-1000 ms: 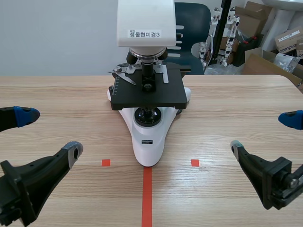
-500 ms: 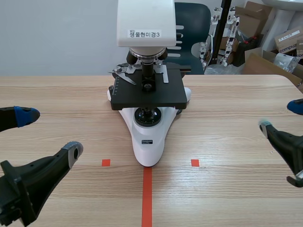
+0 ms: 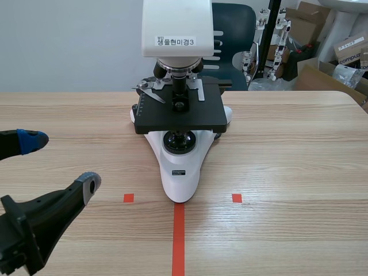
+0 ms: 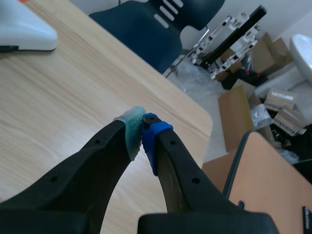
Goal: Point at the coarse focus knob
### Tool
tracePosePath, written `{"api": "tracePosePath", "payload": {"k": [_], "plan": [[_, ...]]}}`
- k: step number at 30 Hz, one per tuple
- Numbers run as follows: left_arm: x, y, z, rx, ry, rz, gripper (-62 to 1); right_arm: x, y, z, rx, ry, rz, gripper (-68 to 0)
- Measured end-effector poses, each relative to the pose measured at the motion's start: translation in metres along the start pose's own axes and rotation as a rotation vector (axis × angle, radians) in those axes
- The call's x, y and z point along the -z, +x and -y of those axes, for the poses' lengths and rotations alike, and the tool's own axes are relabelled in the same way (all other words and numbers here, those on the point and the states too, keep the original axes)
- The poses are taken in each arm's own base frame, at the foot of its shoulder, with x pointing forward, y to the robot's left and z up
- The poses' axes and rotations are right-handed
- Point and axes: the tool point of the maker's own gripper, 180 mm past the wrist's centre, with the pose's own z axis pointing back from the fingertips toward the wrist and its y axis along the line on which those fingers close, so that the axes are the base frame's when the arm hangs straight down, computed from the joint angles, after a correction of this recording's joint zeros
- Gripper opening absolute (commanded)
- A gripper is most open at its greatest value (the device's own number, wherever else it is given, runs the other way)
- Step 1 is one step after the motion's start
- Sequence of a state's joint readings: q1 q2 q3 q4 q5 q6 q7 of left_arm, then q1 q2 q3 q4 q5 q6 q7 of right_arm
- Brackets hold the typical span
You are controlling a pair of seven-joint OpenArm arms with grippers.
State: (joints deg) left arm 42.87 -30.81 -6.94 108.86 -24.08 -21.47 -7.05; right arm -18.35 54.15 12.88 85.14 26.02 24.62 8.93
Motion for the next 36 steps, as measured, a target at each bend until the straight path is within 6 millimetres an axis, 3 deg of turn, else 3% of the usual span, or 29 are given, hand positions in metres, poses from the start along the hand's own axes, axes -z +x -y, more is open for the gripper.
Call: {"api": "tracePosePath", "payload": {"k": [7,11,16,29,36], "plan": [[0.000,0.000,0.000,0.000,0.000,0.000,1.4,0.009,0.036,0.047,-0.045,0.001,0.077,-65.7],[0.000,0.000,0.000,0.000,0.000,0.000,1.4,0.019,0.052,0.060,-0.094,-0.012,0.082,-65.8],[0.000,0.000,0.000,0.000,0.000,0.000,1.4,0.044,0.066,0.042,-0.159,0.046,0.089,-65.7],[0.000,0.000,0.000,0.000,0.000,0.000,1.4,0.102,0.082,-0.027,-0.309,0.182,0.060,-65.7],[0.000,0.000,0.000,0.000,0.000,0.000,1.4,0.128,0.088,-0.034,-0.330,0.184,0.047,-65.7]]}}
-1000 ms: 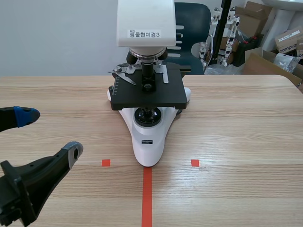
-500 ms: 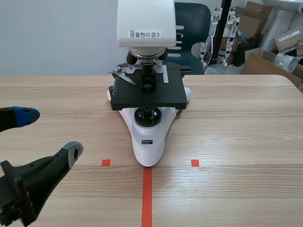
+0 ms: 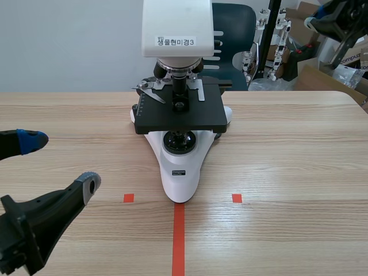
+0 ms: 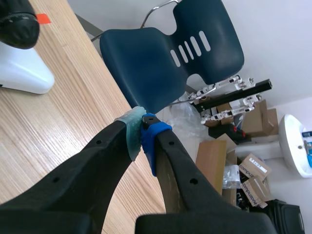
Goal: Point at the coarse focus knob
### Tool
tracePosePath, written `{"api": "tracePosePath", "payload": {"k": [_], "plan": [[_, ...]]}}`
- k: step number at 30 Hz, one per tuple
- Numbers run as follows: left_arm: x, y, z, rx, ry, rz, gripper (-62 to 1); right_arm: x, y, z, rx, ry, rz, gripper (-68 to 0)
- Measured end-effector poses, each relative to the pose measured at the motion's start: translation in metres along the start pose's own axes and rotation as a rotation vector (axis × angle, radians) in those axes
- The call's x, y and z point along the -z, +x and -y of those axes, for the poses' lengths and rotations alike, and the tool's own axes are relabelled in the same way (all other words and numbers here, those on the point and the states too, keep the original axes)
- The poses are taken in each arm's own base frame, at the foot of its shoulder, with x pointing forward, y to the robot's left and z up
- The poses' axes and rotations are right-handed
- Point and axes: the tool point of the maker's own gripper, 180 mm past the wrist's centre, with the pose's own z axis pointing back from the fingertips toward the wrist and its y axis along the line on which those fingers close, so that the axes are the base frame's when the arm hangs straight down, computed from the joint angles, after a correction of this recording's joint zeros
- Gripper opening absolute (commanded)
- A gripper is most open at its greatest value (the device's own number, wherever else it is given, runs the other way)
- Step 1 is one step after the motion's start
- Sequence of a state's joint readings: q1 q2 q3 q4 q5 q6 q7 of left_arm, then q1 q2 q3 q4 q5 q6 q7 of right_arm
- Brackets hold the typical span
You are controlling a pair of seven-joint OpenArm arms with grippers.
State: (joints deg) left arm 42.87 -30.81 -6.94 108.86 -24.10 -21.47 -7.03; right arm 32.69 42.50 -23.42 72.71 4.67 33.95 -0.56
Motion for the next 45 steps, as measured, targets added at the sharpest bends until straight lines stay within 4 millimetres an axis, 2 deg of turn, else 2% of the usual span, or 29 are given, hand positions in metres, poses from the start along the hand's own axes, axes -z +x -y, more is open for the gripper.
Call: {"api": "tracePosePath", "payload": {"k": [4,7,14,20,25,31,41,45], "plan": [[0.000,0.000,0.000,0.000,0.000,0.000,1.4,0.019,-0.012,-0.004,-0.008,0.017,-0.052,-65.7],[0.000,0.000,0.000,0.000,0.000,0.000,1.4,0.033,-0.017,-0.016,-0.021,0.056,-0.074,-65.8],[0.000,0.000,0.000,0.000,0.000,0.000,1.4,0.052,-0.004,-0.039,-0.047,0.115,-0.036,-65.8],[0.000,0.000,0.000,0.000,0.000,0.000,1.4,0.059,0.016,-0.064,-0.027,0.221,0.019,-65.8],[0.000,0.000,0.000,0.000,0.000,0.000,1.4,0.065,0.029,-0.073,-0.014,0.235,0.052,-65.8],[0.000,0.000,0.000,0.000,0.000,0.000,1.4,0.069,0.034,-0.092,-0.039,0.286,0.059,-65.8],[0.000,0.000,0.000,0.000,0.000,0.000,1.4,0.069,0.047,-0.098,-0.019,0.302,0.127,-65.8],[0.000,0.000,0.000,0.000,0.000,0.000,1.4,0.069,0.053,-0.108,0.008,0.333,0.152,-65.8]]}}
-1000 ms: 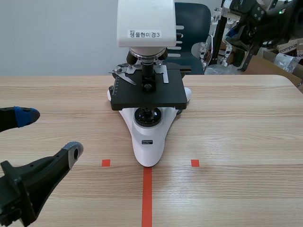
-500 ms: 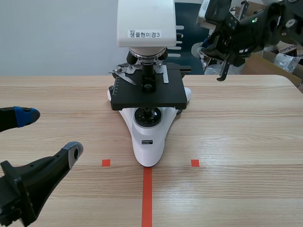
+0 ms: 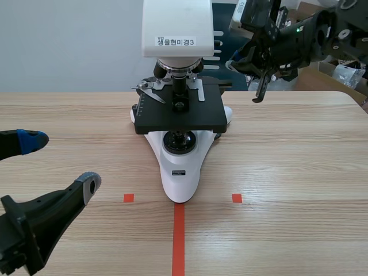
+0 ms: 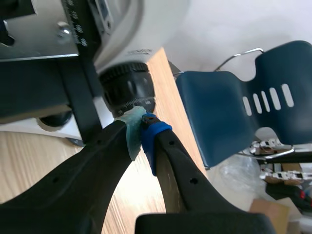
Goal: Point at the coarse focus knob
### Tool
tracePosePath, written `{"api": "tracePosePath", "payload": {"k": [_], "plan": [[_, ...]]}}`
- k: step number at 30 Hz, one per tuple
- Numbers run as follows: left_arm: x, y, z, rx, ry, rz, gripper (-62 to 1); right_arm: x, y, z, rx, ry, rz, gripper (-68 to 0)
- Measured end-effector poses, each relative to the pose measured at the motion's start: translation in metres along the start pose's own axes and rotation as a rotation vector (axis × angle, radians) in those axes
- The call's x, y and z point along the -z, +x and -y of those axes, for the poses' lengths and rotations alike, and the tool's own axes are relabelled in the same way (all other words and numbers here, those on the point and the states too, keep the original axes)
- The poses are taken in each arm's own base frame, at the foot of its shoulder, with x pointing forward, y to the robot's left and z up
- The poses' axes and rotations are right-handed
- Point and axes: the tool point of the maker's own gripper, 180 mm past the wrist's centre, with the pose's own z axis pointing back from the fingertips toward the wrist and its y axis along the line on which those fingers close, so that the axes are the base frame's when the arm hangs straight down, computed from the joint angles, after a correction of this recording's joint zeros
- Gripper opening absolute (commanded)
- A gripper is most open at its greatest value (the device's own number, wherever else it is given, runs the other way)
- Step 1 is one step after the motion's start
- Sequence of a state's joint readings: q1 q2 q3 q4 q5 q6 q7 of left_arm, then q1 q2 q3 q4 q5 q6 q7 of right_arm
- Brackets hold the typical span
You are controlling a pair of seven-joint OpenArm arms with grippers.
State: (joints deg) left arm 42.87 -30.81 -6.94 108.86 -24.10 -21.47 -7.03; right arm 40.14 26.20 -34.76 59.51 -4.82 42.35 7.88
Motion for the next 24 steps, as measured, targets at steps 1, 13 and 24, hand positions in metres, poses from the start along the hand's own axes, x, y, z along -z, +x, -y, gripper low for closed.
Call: {"api": "tracePosePath", "payload": {"k": [1,13,24], "plan": [[0.000,0.000,0.000,0.000,0.000,0.000,1.4,0.001,0.001,-0.002,0.000,0.006,0.001,-65.8],[0.000,0.000,0.000,0.000,0.000,0.000,1.4,0.002,0.000,-0.005,0.012,0.014,0.000,-65.8],[0.000,0.000,0.000,0.000,0.000,0.000,1.4,-0.004,-0.008,-0.001,0.007,0.008,-0.020,-65.8]]}}
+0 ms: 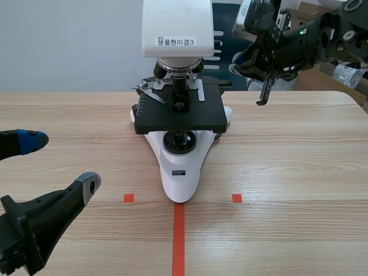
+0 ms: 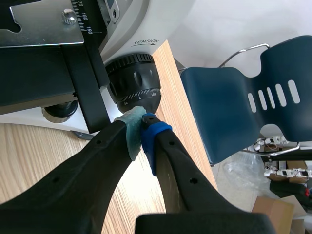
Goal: Point at the coarse focus knob
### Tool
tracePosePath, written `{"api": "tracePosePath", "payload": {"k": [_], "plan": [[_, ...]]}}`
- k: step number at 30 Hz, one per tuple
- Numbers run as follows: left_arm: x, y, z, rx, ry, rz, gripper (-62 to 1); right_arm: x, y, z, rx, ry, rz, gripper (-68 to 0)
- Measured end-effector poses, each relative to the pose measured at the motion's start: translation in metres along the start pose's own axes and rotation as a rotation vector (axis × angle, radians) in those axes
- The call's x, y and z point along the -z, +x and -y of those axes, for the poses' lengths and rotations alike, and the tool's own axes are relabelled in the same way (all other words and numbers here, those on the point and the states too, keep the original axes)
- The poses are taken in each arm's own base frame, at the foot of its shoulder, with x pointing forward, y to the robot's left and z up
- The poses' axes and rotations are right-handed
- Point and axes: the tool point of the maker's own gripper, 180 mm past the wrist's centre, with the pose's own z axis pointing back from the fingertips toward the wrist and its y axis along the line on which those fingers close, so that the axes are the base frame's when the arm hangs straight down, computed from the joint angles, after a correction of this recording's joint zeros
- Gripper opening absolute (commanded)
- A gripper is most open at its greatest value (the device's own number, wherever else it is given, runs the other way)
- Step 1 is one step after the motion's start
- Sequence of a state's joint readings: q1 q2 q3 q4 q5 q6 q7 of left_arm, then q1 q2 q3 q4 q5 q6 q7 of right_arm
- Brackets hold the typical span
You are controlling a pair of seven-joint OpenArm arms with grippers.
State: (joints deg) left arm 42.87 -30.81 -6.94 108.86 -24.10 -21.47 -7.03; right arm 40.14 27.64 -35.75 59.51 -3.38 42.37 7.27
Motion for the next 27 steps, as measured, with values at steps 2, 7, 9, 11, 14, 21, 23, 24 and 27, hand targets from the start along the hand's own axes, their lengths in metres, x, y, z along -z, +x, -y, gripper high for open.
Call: {"api": "tracePosePath", "payload": {"k": [2,7,9,11,14,21,23,24,27], "plan": [[0.0000,0.0000,0.0000,0.000,0.000,0.000,1.4,0.0000,0.0008,0.0001,0.000,0.000,0.004,-65.8],[0.0000,0.0000,0.0000,0.000,0.000,0.000,1.4,0.0000,0.0027,0.0003,0.010,-0.001,0.015,-65.8],[0.0000,0.0000,0.0000,0.000,0.000,0.000,1.4,0.0000,0.0027,0.0003,0.010,-0.001,0.015,-65.8],[0.0000,0.0000,0.0000,0.000,0.000,0.000,1.4,0.0000,0.0027,0.0003,0.010,-0.001,0.015,-65.8],[0.0000,0.0000,0.0000,0.000,0.000,0.000,1.4,0.0000,0.0027,0.0003,0.010,-0.001,0.015,-65.8],[0.0000,0.0000,0.0000,0.000,0.000,0.000,1.4,0.0000,0.0031,0.0003,0.010,-0.001,0.017,-65.8],[0.0000,0.0000,0.0000,0.000,0.000,0.000,1.4,0.0000,0.0031,0.0003,0.010,-0.001,0.017,-65.8],[0.0000,0.0000,0.0000,0.000,0.000,0.000,1.4,0.0000,0.0031,0.0003,0.010,-0.001,0.017,-65.8],[0.0000,0.0000,0.0000,0.000,0.000,0.000,1.4,0.0000,0.0031,0.0003,0.010,-0.001,0.017,-65.8]]}}
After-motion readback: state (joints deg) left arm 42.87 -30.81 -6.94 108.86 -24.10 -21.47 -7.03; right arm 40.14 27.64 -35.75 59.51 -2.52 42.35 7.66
